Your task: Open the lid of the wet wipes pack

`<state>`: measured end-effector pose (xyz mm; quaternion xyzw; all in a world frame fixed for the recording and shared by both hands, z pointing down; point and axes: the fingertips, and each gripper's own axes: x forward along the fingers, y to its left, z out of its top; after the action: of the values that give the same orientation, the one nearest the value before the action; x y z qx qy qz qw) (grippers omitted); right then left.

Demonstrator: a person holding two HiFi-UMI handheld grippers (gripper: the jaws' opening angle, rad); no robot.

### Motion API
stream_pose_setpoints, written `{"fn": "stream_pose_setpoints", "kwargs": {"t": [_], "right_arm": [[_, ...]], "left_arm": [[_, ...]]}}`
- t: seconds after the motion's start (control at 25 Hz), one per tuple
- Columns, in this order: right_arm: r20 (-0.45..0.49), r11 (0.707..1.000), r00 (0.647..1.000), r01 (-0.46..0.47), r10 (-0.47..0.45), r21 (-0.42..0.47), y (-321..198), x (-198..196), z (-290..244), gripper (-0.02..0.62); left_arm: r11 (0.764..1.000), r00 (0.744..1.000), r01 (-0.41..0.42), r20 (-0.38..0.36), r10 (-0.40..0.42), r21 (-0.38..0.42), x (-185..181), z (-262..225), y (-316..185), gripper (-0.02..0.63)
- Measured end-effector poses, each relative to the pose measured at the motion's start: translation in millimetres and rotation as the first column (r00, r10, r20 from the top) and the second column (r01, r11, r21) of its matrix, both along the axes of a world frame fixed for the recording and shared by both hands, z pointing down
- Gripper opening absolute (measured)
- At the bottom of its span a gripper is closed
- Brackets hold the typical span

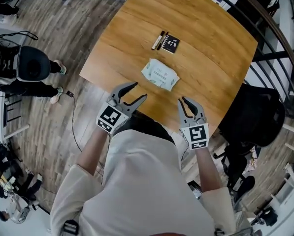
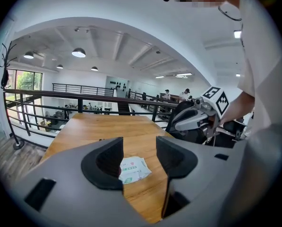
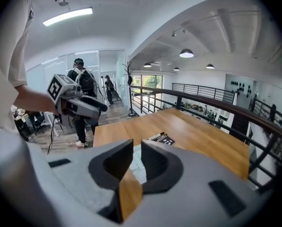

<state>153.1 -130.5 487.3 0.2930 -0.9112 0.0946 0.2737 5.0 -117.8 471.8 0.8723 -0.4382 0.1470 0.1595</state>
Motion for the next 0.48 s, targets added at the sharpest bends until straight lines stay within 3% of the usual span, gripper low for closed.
{"fn": "stream_pose_setpoints", "kwargs": {"t": [0.24, 0.48], "right_arm": [[-0.022, 0.998, 0.999, -0.040, 0.039, -0.042, -22.8, 0.8, 22.0, 0.037], [-0.104, 0.991, 0.989, -0.114, 0.107, -0.072, -45.2, 2.8, 65.9, 0.037]], "left_arm": [[0.999, 1.000, -0.012, -0.015, 0.011, -0.038, -1.5, 25.6, -20.1, 0.212], [0.993, 0.996, -0.087, 0.025, 0.090, -0.081, -6.0, 77.5, -42.4, 0.212]]}}
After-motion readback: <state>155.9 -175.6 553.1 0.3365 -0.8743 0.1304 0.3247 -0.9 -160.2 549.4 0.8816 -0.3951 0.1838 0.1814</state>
